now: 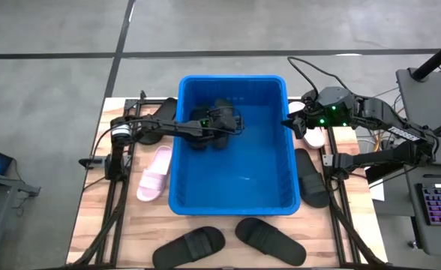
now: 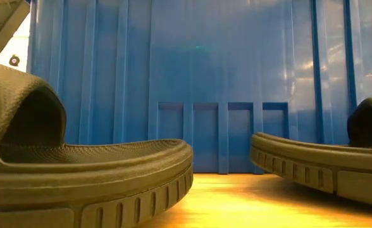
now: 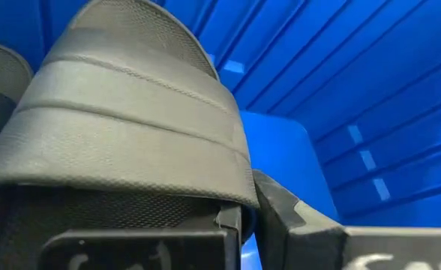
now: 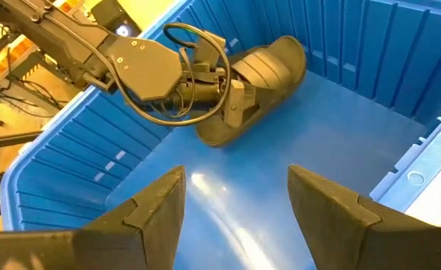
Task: Pick and place slides into bin
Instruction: Put the black slide into the blue bin
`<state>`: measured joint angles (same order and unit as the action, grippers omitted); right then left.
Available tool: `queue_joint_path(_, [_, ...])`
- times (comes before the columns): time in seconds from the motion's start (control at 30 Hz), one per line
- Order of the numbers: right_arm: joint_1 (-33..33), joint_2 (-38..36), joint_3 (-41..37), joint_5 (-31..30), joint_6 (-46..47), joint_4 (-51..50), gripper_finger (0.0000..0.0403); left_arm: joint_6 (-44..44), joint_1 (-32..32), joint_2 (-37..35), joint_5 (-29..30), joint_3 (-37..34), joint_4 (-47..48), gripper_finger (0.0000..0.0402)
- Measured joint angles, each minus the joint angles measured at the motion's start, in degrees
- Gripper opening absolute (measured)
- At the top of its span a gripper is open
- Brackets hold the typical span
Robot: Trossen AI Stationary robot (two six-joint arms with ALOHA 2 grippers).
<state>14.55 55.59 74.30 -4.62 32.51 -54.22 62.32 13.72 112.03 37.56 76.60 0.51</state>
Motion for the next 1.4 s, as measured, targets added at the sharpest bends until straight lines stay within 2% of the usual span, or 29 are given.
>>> queue_joint_path(0.17, [0.0,0.0,0.02,0.0,-0.02,0.04,0.0224,0.11,0.52,0.25,-0.02,-0.02,0.08,0.0])
queue_joint_path(0.33, [-0.02,0.0,0.0,0.0,-0.02,0.05,0.0224,4.45,1.34,1.11,-2.32,-0.13,0.53,0.0])
queue_joint_path(0.93, [0.0,0.0,0.0,0.0,-0.02,0.07,0.0224,-5.74,1.81,1.2,-2.8,-0.2,0.07,0.0001])
queue_joint_path(1.1, [-0.02,0.0,0.0,0.02,0.0,0.07,0.0224,-5.68,1.94,1.2,-2.89,-0.2,0.03,0.0031])
queue_joint_path(1.4, [0.0,0.0,0.01,0.01,-0.04,0.07,0.0224,-4.19,1.94,1.2,-3.64,-0.2,0.02,0.0116])
